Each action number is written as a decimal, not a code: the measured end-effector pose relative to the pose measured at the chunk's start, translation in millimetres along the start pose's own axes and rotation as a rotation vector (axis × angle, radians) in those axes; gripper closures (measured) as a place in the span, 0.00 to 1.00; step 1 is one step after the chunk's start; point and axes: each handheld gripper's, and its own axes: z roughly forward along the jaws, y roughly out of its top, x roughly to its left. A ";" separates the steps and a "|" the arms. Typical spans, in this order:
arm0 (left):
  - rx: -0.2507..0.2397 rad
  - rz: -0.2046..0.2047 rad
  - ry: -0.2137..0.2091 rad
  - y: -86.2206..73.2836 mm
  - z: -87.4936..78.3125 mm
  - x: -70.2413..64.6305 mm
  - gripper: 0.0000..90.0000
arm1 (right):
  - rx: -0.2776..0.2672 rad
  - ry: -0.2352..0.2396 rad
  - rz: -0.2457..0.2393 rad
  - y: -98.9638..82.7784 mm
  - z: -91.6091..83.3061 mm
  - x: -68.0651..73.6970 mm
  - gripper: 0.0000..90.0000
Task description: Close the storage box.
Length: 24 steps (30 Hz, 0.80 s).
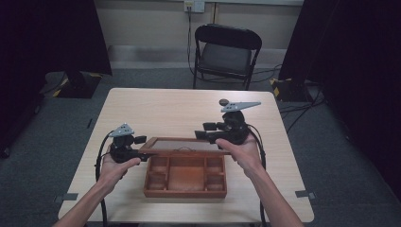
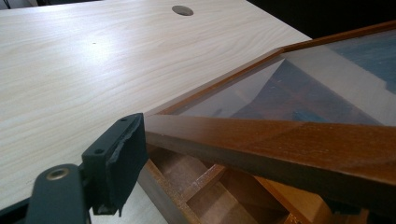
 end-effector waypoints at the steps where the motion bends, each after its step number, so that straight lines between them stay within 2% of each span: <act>1: -0.001 -0.003 0.003 -1.2 -0.2 -0.3 0.21 | 0.033 0.042 -0.008 -0.6 5.9 6.3 0.60; 6: 0.007 0.000 0.005 -2.4 -0.6 -0.7 0.21 | 0.086 0.098 -0.029 -3.5 16.6 15.2 0.69; 14: 0.014 0.008 -0.001 -3.7 0.2 -1.0 0.21 | 0.128 0.132 -0.029 -8.3 30.5 20.6 0.83; 18: 0.016 0.008 -0.009 -4.5 1.0 -1.4 0.21 | 0.133 0.158 -0.011 -10.0 34.1 19.4 0.86; 24: 0.023 0.009 -0.015 -4.0 4.0 -3.0 0.21 | 0.129 0.181 0.015 -12.6 35.0 14.2 0.83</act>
